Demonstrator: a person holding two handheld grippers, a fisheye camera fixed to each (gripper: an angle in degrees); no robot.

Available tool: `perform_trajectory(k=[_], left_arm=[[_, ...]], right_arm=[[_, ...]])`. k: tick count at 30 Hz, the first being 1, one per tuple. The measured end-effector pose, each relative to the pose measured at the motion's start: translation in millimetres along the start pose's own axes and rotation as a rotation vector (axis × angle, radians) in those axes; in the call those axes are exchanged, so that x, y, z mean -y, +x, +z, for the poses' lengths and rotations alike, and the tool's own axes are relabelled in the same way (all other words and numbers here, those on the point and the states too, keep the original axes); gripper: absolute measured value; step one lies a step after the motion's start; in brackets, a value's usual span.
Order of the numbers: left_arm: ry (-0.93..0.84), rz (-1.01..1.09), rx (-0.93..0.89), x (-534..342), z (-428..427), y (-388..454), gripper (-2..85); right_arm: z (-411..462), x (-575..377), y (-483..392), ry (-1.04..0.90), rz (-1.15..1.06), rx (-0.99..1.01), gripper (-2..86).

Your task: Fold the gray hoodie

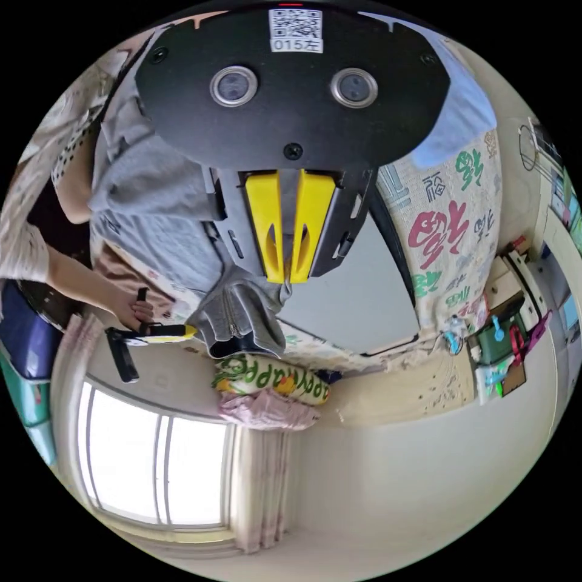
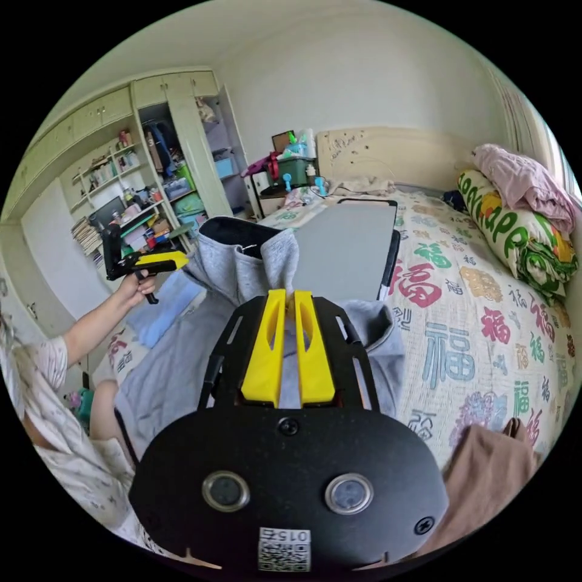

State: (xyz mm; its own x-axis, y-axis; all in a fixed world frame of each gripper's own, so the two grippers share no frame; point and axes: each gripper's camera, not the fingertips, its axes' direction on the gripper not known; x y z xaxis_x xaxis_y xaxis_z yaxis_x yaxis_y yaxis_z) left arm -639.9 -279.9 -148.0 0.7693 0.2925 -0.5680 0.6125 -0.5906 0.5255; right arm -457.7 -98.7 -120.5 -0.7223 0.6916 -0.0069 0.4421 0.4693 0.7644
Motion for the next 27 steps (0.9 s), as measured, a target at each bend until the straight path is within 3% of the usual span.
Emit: perform_trajectory(k=[6,10,13,18,23,27], left_arm=[[-0.037,0.153,-0.11,-138,-143,150,1.0],[-0.173,0.14,-0.12,-231,-160,223,0.7],[-0.186,0.11,-0.067,-243,-176,243,0.5],[-0.245,0.034,-0.087,-210,-194,239,0.6],[-0.022,-0.222,-0.036,-169,-253,185,2.1],[0.052,-0.504,0.04,-120,-260,118,8.8]], right_arm=[[-124,-138,-118,-0.087,-0.162,0.098,3.5],[-130,-249,-183,-0.251,-0.194,0.085,3.4],[-126,-281,-209,-0.315,-0.208,0.024,3.5],[-132,-268,-221,-0.409,-0.187,0.035,4.6],[-162,-249,-194,-0.444,-0.117,0.288,6.5],[-195,-222,-107,-0.118,0.276,0.301,10.5]])
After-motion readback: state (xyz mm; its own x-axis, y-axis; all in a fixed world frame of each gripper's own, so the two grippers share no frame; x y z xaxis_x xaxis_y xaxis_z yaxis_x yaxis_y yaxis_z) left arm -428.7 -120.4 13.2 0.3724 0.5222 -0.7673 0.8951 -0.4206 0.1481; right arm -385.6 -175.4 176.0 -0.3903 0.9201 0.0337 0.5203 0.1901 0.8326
